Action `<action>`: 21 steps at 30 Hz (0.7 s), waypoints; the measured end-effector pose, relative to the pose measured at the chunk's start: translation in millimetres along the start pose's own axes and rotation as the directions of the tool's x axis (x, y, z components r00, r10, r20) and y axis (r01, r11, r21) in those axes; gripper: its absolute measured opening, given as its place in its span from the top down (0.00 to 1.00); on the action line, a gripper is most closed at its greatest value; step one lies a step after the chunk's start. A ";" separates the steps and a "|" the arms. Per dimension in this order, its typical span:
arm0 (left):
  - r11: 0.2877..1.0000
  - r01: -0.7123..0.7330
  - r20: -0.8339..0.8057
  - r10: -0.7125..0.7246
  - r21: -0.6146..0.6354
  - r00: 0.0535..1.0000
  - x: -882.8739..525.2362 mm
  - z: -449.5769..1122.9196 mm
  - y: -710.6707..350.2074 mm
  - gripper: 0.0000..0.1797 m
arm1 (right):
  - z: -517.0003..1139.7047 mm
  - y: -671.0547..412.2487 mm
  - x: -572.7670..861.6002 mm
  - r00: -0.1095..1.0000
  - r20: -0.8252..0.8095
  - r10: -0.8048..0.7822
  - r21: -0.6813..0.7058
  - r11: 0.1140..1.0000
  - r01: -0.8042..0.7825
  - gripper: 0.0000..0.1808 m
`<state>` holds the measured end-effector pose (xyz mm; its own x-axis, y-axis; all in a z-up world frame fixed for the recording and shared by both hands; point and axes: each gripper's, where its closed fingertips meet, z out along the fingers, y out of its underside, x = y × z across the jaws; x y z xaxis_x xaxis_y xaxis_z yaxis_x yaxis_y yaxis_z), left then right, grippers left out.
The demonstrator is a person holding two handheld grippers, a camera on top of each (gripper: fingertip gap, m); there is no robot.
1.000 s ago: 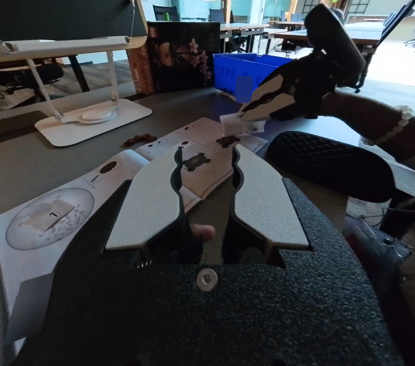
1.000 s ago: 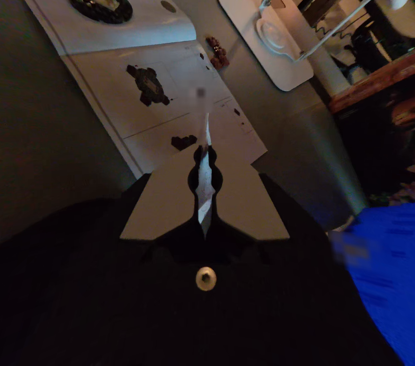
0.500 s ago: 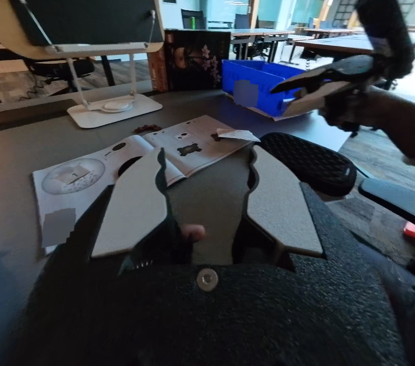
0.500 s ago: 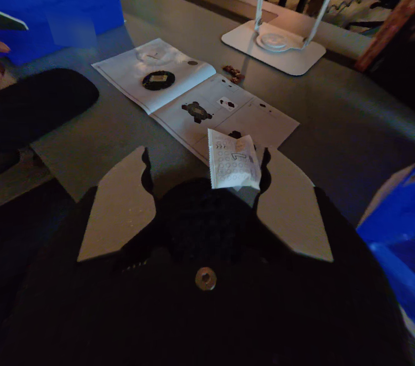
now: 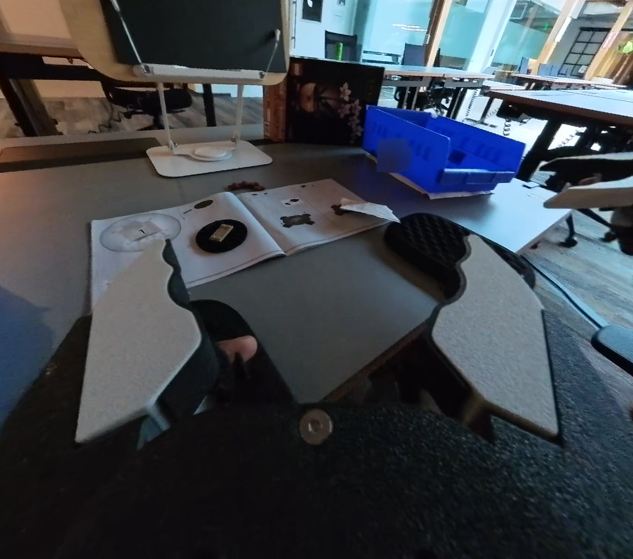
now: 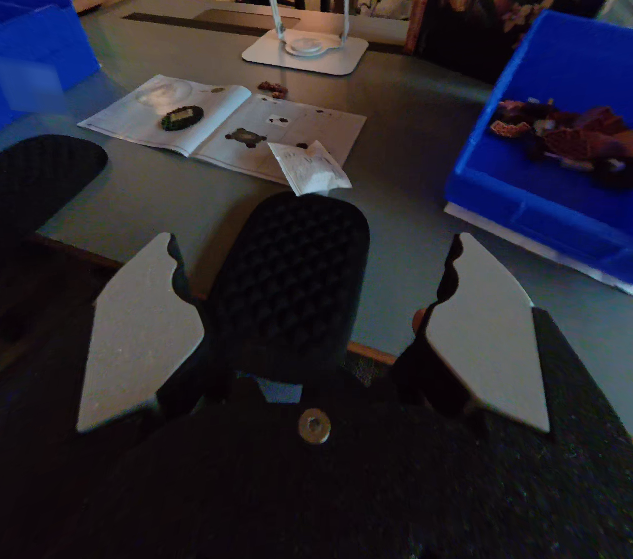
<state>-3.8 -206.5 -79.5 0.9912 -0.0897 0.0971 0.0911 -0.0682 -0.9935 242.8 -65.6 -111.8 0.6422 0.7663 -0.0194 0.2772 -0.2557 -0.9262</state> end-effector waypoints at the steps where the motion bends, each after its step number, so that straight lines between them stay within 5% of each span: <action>1: 1.000 -0.004 -0.012 0.004 0.000 1.000 3.5 -1.1 1.2 0.19 | -8.5 3.1 2.4 1.000 -0.010 0.009 0.005 1.000 -0.009 0.23; 12: 0.998 -0.060 -0.015 0.060 -0.001 0.998 25.5 -16.5 13.2 0.24 | -76.0 37.8 30.5 0.987 -0.147 0.067 0.035 0.997 -0.063 0.28; 21: 0.994 -0.100 -0.293 0.109 0.046 0.950 118.6 39.6 9.0 0.19 | -171.5 89.0 78.2 0.896 -0.414 0.162 0.058 0.987 -0.151 0.26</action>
<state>118.4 -178.3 -79.2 0.9233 -0.3841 0.0015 -0.0041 -0.0136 -0.9999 440.3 -129.5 -131.2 0.9157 0.4016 -0.0112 0.1349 -0.3337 -0.9330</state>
